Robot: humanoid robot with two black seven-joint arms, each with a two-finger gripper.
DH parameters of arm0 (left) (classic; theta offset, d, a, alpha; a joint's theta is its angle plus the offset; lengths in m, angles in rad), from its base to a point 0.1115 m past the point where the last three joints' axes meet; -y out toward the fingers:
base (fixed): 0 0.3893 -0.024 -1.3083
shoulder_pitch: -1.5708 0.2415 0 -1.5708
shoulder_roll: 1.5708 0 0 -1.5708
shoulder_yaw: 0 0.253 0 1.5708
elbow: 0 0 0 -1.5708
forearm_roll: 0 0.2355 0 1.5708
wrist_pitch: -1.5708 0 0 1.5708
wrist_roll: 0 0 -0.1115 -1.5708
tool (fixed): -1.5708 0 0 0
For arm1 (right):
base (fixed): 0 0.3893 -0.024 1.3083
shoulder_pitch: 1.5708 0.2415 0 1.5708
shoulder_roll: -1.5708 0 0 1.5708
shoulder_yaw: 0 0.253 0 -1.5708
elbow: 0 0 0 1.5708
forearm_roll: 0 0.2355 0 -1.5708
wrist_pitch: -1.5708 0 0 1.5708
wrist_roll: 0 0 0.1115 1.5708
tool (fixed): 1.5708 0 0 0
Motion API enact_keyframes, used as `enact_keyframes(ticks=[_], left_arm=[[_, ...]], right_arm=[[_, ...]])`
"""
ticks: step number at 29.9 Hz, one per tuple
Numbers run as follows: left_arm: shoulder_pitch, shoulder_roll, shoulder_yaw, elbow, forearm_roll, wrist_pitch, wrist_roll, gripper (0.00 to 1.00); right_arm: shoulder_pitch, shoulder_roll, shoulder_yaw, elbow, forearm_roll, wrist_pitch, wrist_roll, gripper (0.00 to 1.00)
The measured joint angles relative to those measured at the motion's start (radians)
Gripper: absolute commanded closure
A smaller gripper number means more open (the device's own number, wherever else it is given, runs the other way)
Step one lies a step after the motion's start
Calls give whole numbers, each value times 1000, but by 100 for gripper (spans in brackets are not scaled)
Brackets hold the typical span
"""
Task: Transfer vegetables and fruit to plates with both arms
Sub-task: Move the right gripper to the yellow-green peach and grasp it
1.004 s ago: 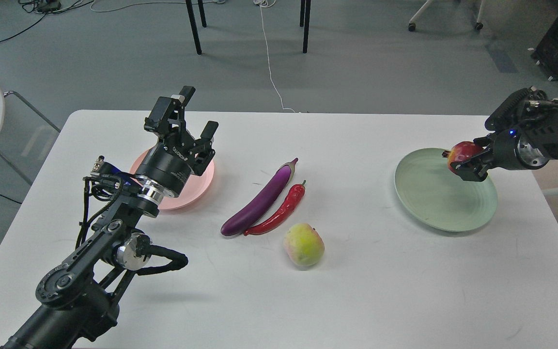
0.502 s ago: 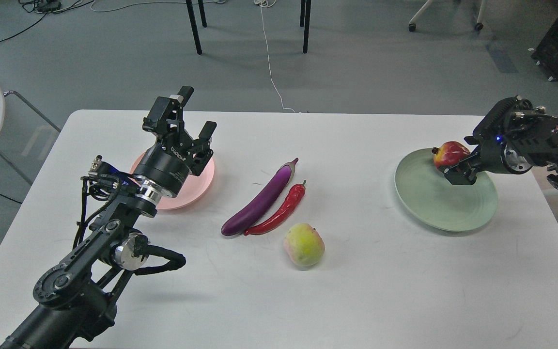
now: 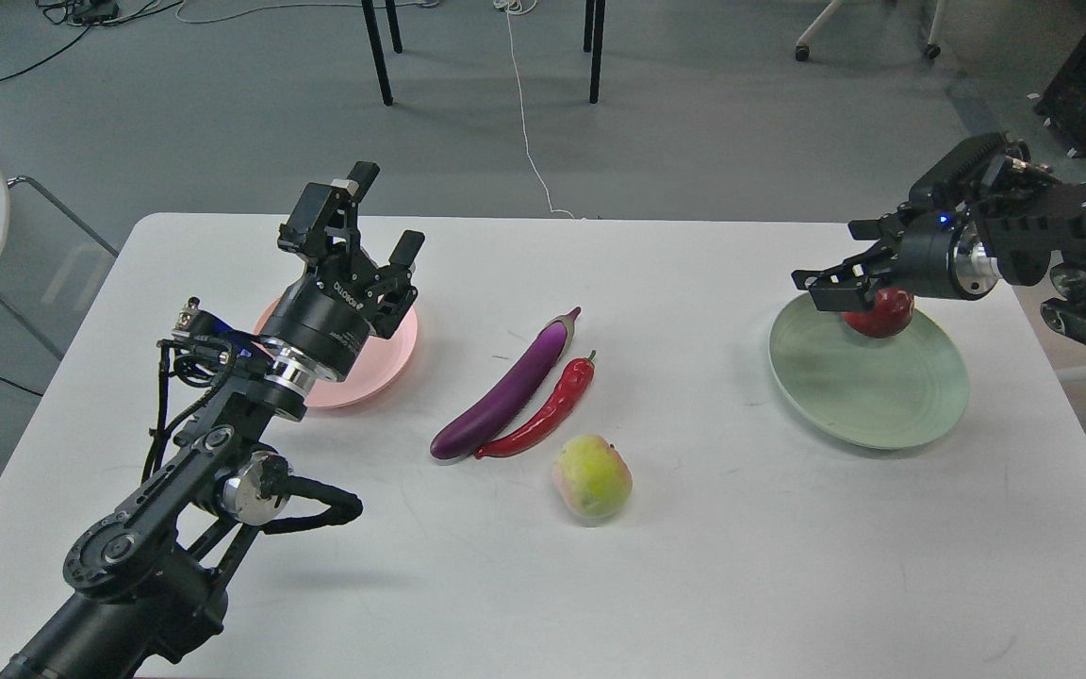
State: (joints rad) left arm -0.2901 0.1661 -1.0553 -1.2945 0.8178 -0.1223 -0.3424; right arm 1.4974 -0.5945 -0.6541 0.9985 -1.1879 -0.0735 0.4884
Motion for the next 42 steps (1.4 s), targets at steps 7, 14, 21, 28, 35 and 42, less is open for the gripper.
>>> enact_keyframes(ticks=[7,14,21,28,35,42], left_arm=[[2,4,0,-1,0,0,0,2],[5,23,-2,-7,1,0,-1,2],[8,34,-2,-11,1,0,-2,2],[15,36,-2,-18,1,-1,-3,2],[16,46,-6,-23,1,-1,-3,2],[17,49,-6,-25,1,-1,-3,2]], right_arm=[[155,16,2,235,161,142,0,3],[198,159,-16,251,187,277,0,3],[201,339,-131,213,191,317,0,3],[168,456,-175,150,190,317,0,3],[132,523,-184,103,190,317,0,3],[97,565,-209,62,190,316,0,4]])
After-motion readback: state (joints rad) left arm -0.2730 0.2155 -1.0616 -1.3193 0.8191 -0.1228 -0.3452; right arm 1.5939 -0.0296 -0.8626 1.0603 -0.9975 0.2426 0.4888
